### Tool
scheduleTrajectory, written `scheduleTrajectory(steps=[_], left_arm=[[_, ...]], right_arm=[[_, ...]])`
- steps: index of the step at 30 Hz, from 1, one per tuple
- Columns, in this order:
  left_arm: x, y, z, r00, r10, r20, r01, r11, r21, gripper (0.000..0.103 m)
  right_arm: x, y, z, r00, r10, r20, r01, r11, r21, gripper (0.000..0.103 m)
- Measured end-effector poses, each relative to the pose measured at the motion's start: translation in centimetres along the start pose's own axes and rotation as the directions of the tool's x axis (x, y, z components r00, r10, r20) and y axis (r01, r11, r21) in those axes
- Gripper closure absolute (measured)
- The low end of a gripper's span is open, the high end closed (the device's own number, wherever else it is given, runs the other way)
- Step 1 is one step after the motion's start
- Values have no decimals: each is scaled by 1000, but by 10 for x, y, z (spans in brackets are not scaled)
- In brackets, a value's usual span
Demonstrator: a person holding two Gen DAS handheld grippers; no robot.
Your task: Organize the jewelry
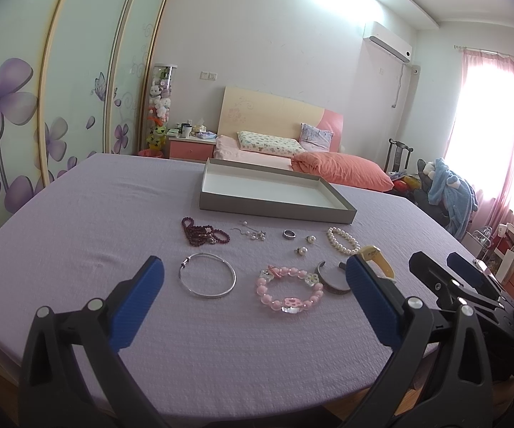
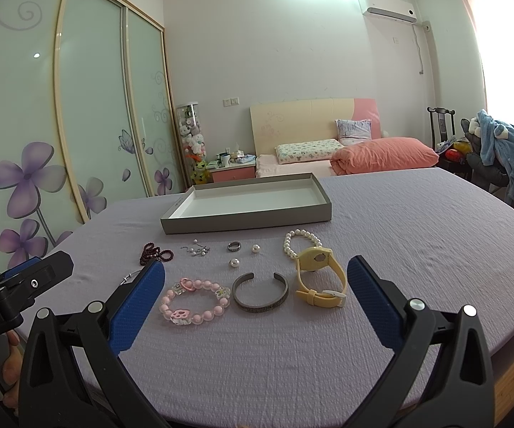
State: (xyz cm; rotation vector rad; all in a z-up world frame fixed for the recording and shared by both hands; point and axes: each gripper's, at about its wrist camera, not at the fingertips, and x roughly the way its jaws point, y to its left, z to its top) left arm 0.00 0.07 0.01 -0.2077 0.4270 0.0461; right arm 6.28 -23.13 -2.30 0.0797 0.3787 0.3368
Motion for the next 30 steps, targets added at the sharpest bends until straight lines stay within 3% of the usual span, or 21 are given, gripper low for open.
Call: scheduleTrajectory(steps=[22, 30], left_arm=[[0, 1, -5, 1000, 4, -6, -5, 1000, -4, 2], [28, 18, -15, 992, 86, -93, -88, 996, -11, 2]], right_arm=[[1, 1, 1, 1000, -1, -7, 1, 1000, 2, 1], [25, -23, -5, 993, -32, -112, 38, 998, 52, 1]])
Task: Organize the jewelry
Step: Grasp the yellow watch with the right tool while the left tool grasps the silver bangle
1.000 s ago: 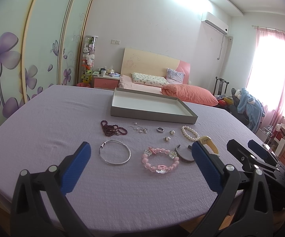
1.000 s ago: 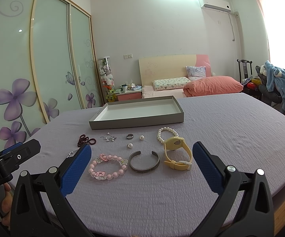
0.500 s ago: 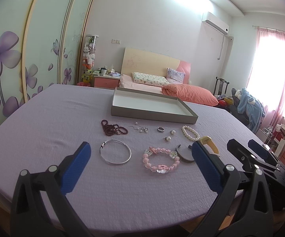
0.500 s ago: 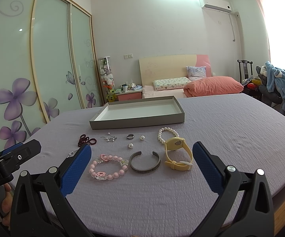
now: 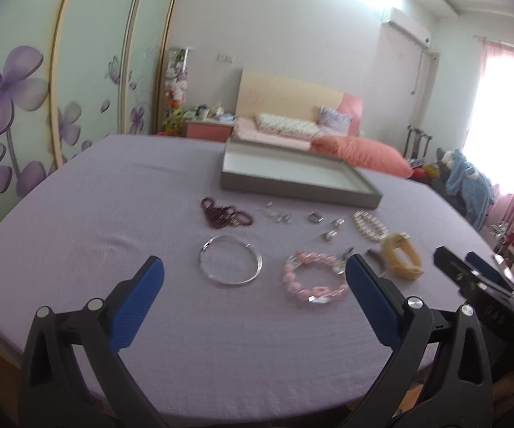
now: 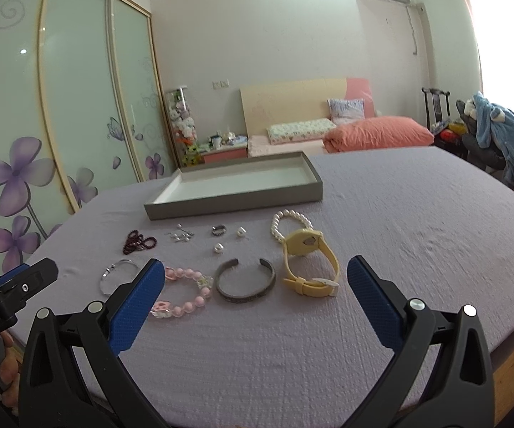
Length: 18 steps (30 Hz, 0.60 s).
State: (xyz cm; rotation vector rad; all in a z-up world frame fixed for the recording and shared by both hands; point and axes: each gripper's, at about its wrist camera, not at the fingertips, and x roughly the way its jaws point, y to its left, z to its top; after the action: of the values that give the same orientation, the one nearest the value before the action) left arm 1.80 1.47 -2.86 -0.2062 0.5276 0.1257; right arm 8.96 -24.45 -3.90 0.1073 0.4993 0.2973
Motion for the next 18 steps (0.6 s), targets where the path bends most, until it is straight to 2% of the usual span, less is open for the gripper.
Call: scheduleTrajectory(steps=[8, 18], left_arm=[[28, 19, -1, 995, 44, -94, -48, 998, -36, 2], [52, 37, -2, 986, 55, -160, -68, 995, -79, 2]], right_arm=[[40, -22, 8, 989, -95, -115, 97, 995, 10, 1], [82, -32, 12, 956, -155, -250, 158, 987, -7, 13]])
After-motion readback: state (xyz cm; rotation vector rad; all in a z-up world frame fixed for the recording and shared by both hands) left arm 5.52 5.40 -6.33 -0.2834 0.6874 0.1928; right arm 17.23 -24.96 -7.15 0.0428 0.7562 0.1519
